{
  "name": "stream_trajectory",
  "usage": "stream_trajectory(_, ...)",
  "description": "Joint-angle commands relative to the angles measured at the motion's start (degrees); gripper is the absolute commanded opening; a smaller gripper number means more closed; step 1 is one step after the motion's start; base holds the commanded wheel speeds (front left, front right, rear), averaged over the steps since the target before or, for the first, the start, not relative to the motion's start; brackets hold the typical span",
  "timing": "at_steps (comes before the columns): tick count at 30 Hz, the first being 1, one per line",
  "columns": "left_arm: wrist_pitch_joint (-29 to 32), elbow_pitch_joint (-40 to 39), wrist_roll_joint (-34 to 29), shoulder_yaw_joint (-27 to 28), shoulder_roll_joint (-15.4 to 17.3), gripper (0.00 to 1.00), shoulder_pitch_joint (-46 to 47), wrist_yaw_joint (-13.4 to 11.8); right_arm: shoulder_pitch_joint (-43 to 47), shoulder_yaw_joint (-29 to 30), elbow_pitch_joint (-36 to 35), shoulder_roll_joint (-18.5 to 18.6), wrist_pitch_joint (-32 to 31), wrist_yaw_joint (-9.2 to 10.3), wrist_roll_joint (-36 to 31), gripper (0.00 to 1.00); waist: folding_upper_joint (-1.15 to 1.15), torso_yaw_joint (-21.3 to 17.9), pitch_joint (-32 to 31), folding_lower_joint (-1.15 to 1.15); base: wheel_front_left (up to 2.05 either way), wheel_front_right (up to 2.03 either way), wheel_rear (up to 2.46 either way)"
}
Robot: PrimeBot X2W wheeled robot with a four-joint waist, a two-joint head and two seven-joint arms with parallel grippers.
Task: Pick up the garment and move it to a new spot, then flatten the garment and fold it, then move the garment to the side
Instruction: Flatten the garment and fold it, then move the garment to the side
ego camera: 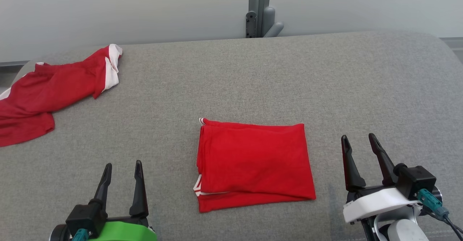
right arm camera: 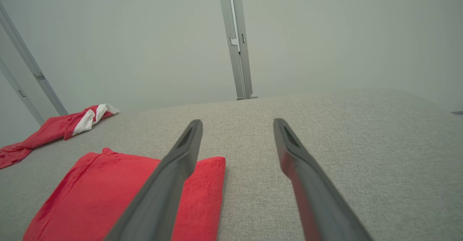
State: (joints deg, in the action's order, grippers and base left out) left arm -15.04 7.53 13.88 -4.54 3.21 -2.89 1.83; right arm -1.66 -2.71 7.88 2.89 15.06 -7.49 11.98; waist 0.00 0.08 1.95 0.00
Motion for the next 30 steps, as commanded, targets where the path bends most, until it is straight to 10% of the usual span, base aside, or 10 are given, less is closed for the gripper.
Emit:
stream_trajectory(1,-0.2,0.0,-0.5,0.2,0.0,1.0,-0.5,0.2,0.4,-0.1,-0.1,0.0,0.1,0.01,0.1,1.0,0.0,0.0,0.0,0.0,0.0,0.0,0.0)
stream_trajectory(14,-0.2,0.2,-1.1,0.5,-0.2,1.0,0.2,0.7,-1.4,-0.3,1.7,0.0,-0.6,0.01,-0.7,1.0,0.0,0.0,0.5,0.0,0.0,0.0,0.0)
stream_trajectory(30,-0.2,0.5,-0.8,-0.5,-0.3,1.0,2.5,0.3,-12.1,-10.6,16.1,7.8,-20.1,0.01,11.2,1.0,0.0,3.0,3.4,0.0,0.0,0.0,0.0)
